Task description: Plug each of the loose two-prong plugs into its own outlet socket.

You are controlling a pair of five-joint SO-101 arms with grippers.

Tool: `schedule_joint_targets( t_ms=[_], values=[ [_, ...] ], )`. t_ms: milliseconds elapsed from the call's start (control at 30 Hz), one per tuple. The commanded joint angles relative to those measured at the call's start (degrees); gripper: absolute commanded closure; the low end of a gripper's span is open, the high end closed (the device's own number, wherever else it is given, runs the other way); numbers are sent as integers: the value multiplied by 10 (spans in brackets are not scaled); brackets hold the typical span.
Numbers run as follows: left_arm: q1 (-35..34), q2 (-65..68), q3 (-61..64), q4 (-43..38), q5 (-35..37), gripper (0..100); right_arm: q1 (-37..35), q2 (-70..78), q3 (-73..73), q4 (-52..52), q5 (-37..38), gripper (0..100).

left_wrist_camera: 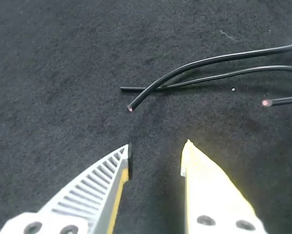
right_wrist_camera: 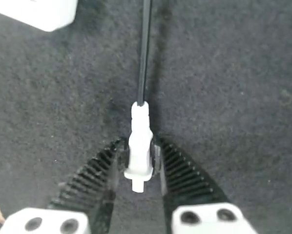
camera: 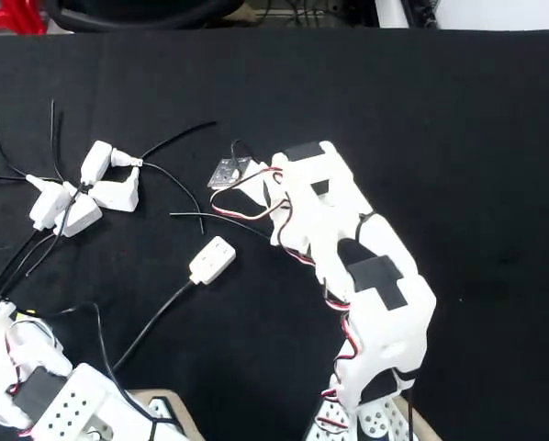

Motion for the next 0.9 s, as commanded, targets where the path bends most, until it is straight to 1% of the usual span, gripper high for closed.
schedule_joint_targets(
  t_ms=[0,233,400,533,733,800,867],
  values=[
    [5,-4,11,1,-4,820,-8,-32,-22,-4,4,949],
    [4,-4,11,1,-4,820,-6,9,-54,4,5,988],
    [7,-4,11,1,-4,820,-10,-4,-101,66,3,987],
    [4,-4,11,1,-4,820,-10,-88,-125,123,1,987],
    [7,-4,11,-3,-1,820,-13,-258,-119,143,-70,987],
    [16,-4,9,-4,0,820,-40,-310,-99,128,-100,987],
    [44,-4,9,-4,0,820,-78,-360,-52,92,-148,987]
  ],
)
